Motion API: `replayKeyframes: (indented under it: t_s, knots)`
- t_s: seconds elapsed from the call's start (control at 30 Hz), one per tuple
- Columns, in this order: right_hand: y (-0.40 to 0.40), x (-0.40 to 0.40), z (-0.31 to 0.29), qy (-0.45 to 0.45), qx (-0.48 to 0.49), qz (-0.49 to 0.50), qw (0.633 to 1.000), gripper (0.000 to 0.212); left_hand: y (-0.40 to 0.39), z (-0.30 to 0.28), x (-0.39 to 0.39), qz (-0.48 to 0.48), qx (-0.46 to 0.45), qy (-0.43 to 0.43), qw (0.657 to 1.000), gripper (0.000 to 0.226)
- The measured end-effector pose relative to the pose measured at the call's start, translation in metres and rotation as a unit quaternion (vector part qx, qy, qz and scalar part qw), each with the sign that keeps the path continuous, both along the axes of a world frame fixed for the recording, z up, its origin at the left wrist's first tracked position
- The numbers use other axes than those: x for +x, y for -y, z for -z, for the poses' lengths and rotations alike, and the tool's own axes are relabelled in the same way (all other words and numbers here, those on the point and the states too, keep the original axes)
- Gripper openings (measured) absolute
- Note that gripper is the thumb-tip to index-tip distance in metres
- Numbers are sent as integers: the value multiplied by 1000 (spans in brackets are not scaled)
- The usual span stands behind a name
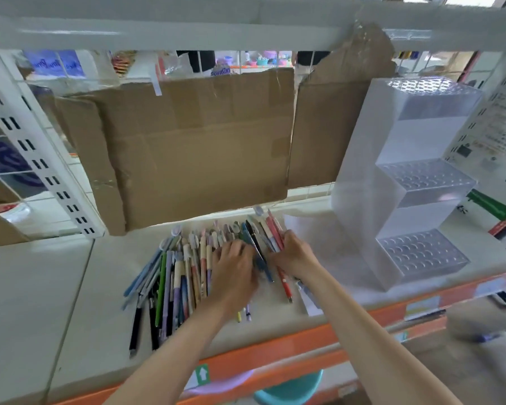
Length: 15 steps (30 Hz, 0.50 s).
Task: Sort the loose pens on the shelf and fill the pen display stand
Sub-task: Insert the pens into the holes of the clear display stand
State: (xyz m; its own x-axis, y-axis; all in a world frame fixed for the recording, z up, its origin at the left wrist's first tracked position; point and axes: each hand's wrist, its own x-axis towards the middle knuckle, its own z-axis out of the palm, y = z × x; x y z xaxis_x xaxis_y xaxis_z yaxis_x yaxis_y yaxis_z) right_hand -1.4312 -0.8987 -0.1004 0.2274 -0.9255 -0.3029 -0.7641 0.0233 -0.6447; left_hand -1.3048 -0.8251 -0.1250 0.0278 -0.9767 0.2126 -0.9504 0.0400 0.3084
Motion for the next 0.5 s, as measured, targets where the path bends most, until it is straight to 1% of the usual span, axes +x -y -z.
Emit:
replayKeyframes:
  t_s: [0.07, 0.17, 0.23, 0.33, 0.43, 0.5]
  knots:
    - [-1, 12, 2, -35, -16, -14, 999, 37, -6, 2, 6, -15, -14, -4, 1000, 22]
    - [-1, 22, 2, -81, -35, -38, 995, 30, -10, 4, 14, -38, -41, -16, 998, 22]
    - [-1, 25, 0, -108, -38, -54, 992, 31, -11, 6, 17, -33, -53, -15, 998, 24]
    - [-6, 30, -2, -149, -49, -65, 986, 36, -10, 9, 19, -13, -38, -9, 999, 26]
    - [-15, 38, 0, -185, -89, -59, 977, 28, -9, 10, 18, -5, -45, -32, 998, 21]
    - [-21, 44, 3, -189, -112, -54, 974, 22, -10, 11, 19, -1, -48, -30, 998, 21]
